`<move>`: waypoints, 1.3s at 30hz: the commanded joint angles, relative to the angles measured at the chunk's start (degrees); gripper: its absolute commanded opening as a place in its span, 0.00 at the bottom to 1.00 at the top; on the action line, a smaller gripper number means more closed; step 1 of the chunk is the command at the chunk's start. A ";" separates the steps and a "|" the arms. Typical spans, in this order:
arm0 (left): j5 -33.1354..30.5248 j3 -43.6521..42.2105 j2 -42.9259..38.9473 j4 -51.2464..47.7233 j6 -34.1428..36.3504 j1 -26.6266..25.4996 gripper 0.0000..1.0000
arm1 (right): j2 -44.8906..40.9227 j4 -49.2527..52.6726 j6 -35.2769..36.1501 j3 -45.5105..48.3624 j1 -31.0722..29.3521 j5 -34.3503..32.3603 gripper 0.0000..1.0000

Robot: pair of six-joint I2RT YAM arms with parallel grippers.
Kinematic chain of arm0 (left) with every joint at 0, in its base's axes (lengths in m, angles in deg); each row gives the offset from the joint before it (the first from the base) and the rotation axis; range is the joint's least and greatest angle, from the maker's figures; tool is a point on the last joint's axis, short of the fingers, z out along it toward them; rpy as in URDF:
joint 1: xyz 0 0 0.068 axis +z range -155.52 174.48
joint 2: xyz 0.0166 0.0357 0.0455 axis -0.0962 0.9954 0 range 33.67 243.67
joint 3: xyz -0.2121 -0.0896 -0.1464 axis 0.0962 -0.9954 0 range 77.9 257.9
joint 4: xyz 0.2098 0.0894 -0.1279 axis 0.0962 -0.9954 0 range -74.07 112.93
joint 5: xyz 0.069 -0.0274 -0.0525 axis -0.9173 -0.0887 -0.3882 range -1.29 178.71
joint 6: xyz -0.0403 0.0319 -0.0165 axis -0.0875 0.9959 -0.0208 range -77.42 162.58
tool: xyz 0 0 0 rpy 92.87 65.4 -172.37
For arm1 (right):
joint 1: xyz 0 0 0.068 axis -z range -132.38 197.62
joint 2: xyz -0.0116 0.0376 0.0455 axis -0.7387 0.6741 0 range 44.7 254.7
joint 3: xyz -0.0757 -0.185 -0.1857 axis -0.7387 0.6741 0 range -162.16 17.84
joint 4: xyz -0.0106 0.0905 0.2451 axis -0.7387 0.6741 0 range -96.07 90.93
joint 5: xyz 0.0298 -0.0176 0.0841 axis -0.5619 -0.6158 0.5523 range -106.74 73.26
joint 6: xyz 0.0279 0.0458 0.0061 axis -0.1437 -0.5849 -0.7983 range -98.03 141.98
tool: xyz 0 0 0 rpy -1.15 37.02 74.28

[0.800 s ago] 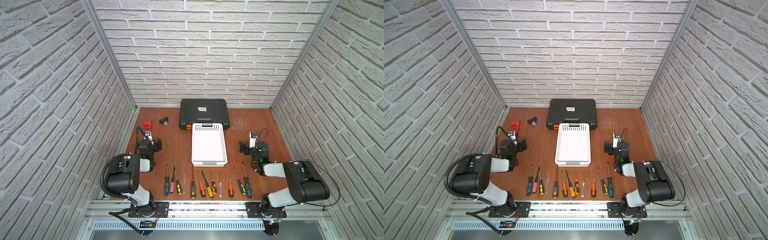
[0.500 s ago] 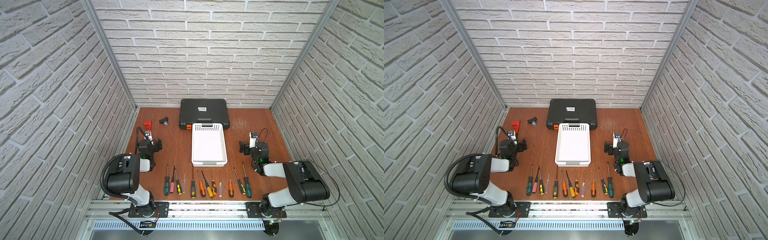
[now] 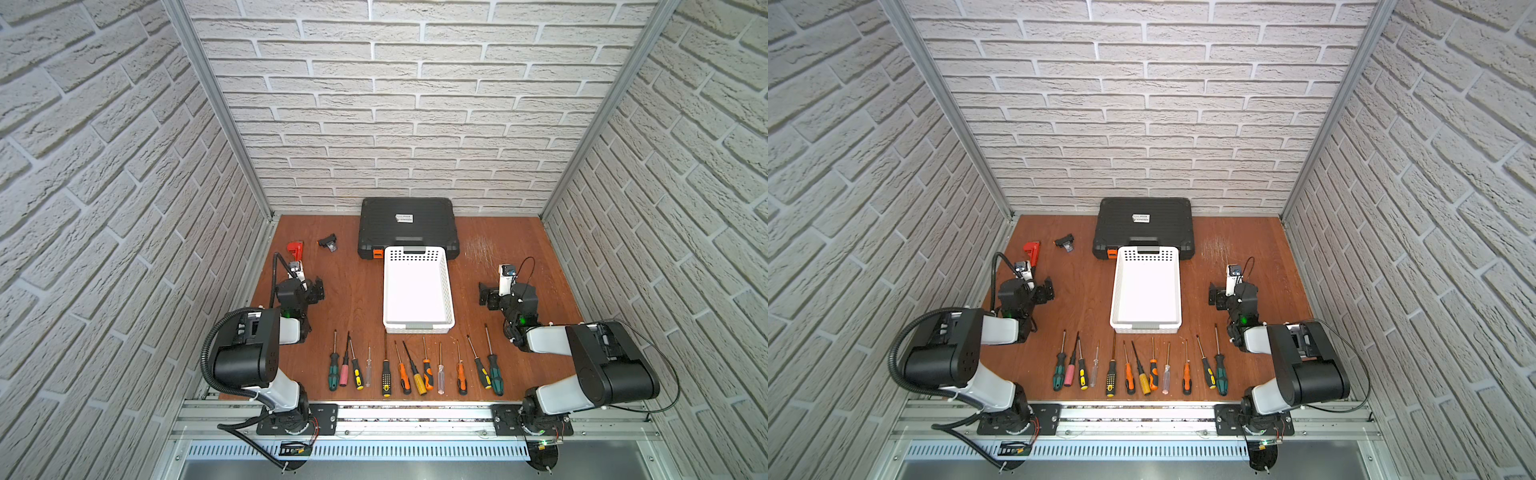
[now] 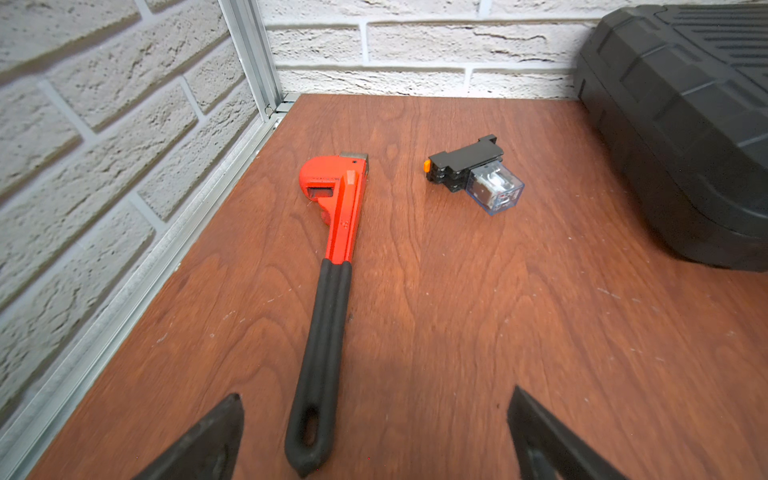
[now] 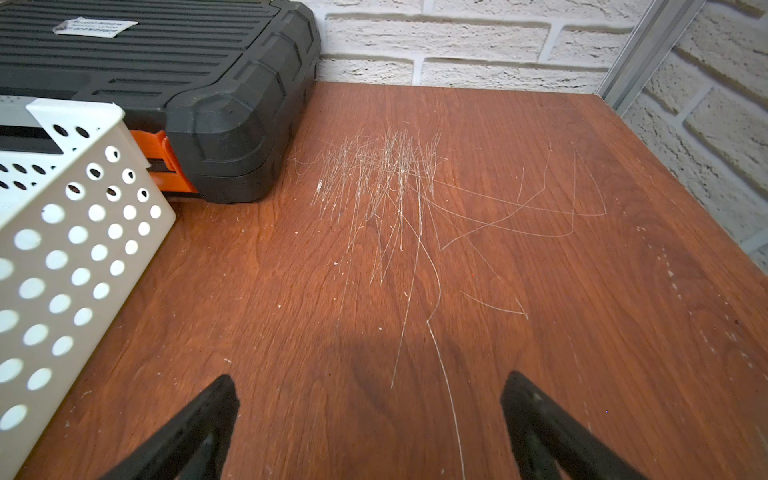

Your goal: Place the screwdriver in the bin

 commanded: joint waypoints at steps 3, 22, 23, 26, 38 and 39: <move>2.59 0.29 -0.10 3.15 -0.24 1.15 0.98 | -1.62 -1.93 -0.47 -0.97 0.05 -0.56 1.00; -15.31 38.25 -13.90 -83.51 -19.36 -12.28 0.98 | -25.71 62.34 -13.30 -31.16 0.36 -0.35 0.94; -13.66 39.28 -15.07 -87.50 -20.12 -13.57 0.98 | -25.01 63.96 -14.02 -32.44 -0.11 2.69 0.92; -11.42 39.94 -19.09 -97.39 -21.98 -17.93 0.98 | -22.08 70.31 -14.07 -36.89 -4.08 6.11 0.88; -0.76 26.48 -30.73 -118.21 -50.37 -35.64 0.74 | -12.70 72.82 -15.93 -42.72 -22.09 8.24 0.86; -0.06 24.83 -31.04 -117.62 -51.83 -36.65 0.73 | -11.73 72.55 -16.00 -43.11 -22.34 8.65 0.85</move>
